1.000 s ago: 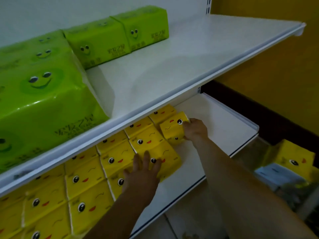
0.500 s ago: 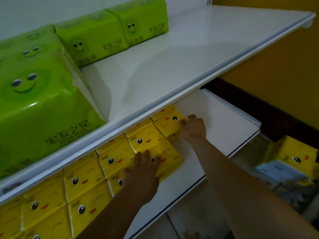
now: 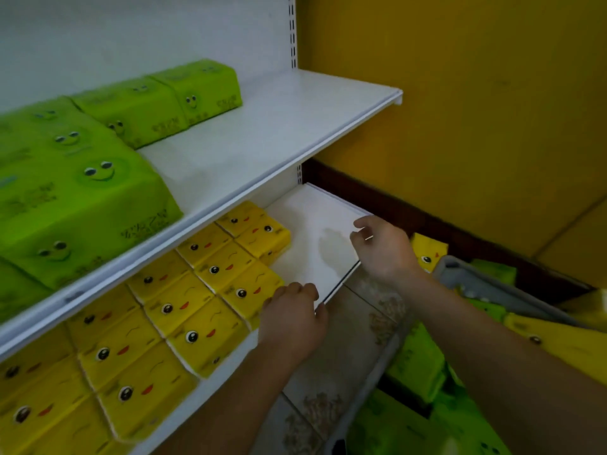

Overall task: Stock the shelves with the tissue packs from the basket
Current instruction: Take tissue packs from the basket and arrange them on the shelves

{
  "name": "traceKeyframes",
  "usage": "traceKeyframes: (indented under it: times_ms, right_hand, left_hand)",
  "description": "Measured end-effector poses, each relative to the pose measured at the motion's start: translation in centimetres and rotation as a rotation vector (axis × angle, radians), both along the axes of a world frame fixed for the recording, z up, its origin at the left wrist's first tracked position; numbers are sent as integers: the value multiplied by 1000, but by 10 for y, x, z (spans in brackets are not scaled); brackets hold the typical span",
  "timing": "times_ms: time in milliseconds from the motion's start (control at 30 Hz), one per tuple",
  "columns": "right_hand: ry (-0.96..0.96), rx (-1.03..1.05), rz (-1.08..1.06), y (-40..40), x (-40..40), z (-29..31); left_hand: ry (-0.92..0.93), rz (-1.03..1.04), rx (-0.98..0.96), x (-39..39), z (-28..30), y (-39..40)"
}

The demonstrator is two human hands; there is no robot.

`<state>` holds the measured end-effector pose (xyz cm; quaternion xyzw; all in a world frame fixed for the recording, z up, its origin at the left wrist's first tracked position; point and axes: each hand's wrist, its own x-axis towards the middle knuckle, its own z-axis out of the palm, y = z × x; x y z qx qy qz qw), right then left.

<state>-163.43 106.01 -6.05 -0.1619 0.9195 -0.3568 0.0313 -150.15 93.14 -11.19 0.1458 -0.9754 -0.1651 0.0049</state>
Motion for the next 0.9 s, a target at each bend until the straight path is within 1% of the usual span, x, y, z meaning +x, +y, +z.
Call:
traceKeyframes:
  times_ms: [200, 300, 467, 567, 633, 733, 833, 900]
  right_hand:
    - [15, 62, 57, 37, 40, 11]
    - [17, 83, 93, 34, 55, 11]
    - [0, 151, 179, 13, 64, 10]
    - [-27, 186, 199, -10, 57, 7]
    - [-1, 234, 219, -30, 45, 2]
    - [31, 320, 274, -62, 24, -14]
    - [142, 485, 391, -92, -2, -44]
    - [246, 606, 491, -112, -17, -64]
  left_hand:
    - [95, 52, 135, 16, -4, 2]
    - [108, 63, 129, 30, -8, -3]
    - [66, 103, 133, 51, -2, -19]
    - [15, 100, 124, 56, 1, -28]
    - [-31, 104, 107, 52, 0, -34]
    - [-120, 95, 29, 38, -9, -49]
    - [-213, 58, -97, 22, -23, -62]
    - [-290, 63, -135, 13, -32, -72]
